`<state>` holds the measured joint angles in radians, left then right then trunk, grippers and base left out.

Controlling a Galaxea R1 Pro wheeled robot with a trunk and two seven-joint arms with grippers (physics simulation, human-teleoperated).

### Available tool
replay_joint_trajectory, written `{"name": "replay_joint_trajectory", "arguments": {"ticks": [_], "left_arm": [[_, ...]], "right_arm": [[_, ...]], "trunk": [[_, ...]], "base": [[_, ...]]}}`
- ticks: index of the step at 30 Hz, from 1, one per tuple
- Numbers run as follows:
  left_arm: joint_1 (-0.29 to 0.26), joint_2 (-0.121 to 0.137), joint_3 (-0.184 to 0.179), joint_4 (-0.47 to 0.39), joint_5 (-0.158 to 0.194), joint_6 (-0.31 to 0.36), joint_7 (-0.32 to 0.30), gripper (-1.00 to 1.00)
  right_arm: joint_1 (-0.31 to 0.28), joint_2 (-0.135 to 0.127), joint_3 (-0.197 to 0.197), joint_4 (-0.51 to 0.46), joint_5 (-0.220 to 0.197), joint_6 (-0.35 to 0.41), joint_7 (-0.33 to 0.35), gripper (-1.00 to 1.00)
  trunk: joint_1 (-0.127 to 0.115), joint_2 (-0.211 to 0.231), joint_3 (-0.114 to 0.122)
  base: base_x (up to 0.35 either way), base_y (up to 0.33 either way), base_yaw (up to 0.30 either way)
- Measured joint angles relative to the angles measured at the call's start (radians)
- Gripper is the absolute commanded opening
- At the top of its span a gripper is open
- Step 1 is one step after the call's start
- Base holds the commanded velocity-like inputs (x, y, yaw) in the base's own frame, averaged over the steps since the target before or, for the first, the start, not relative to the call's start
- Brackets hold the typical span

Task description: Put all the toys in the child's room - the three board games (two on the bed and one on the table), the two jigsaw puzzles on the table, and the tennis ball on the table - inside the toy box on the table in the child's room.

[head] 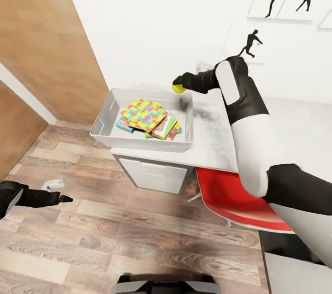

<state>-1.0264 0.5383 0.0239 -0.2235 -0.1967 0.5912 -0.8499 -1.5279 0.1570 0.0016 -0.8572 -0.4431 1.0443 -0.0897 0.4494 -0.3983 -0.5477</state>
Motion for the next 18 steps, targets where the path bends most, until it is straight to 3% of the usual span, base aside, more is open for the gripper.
{"name": "replay_joint_trajectory", "arguments": {"ticks": [5,18], "left_arm": [[0.016,-0.011,0.001,0.029,0.001,-0.027,0.039,1.0],[0.045,-0.024,0.005,0.035,0.002,-0.031,0.072,1.0]], "right_arm": [[0.047,-0.005,0.0,-0.122,-0.004,0.0,0.0,-1.0],[0.053,-0.008,-0.001,-0.142,-0.007,0.0,0.0,-1.0]], "trunk": [[0.0,0.0,0.008],[0.0,0.0,0.03]], "base": [[0.166,0.049,0.001],[0.118,0.057,0.0]]}}
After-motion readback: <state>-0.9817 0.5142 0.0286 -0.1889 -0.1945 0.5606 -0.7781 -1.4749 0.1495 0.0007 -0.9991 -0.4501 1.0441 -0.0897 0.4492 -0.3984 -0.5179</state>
